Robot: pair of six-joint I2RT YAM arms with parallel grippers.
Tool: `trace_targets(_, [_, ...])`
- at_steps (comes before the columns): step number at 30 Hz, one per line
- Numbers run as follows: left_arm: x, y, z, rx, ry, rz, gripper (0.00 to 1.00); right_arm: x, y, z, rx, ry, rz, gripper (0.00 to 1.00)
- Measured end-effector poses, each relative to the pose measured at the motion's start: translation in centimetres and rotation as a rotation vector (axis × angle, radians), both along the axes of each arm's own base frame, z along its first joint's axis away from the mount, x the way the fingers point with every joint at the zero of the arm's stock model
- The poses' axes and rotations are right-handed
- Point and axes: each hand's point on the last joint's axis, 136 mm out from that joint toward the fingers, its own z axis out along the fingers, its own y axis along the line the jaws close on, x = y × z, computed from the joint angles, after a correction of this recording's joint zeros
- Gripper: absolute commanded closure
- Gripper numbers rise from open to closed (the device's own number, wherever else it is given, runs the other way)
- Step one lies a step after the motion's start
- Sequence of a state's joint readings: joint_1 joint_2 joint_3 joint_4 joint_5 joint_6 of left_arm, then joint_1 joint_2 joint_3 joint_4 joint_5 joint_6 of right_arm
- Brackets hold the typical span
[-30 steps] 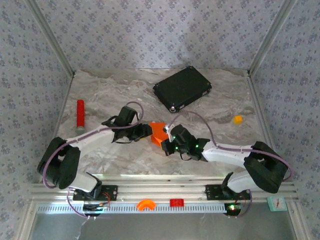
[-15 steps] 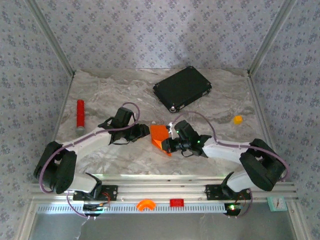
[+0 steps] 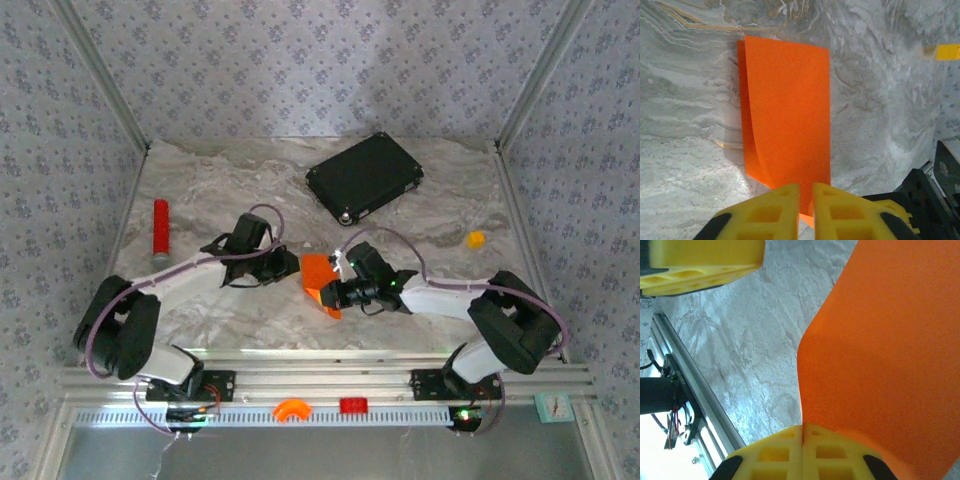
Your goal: Fold a paper plane with a square sheet of paper (pick it up from the middle)
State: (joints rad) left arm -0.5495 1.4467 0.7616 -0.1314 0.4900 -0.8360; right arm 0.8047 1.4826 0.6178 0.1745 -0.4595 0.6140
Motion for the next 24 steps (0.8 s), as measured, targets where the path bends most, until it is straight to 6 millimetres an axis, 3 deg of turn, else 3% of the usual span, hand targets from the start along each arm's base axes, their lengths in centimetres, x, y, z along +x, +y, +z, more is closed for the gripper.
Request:
trace_targets(10, [2.7, -2.9, -0.6, -0.015, 0.012, -0.089, 0.96, -0.6, 1.5, -0.3, 0.035, 0.027, 0.011, 1.0])
trace_targets(19, [2.7, -3.2, -5.5, 0.061, 0.106, -0.154, 0.99, -0.6, 2.2, -0.5, 0.06, 0.048, 0.005, 1.0])
trace_targets(24, [2.4, -3.4, -7.0, 0.089, 0.131, -0.188, 0.99, -0.4, 2.1, -0.4, 0.068, 0.062, -0.002, 1.0])
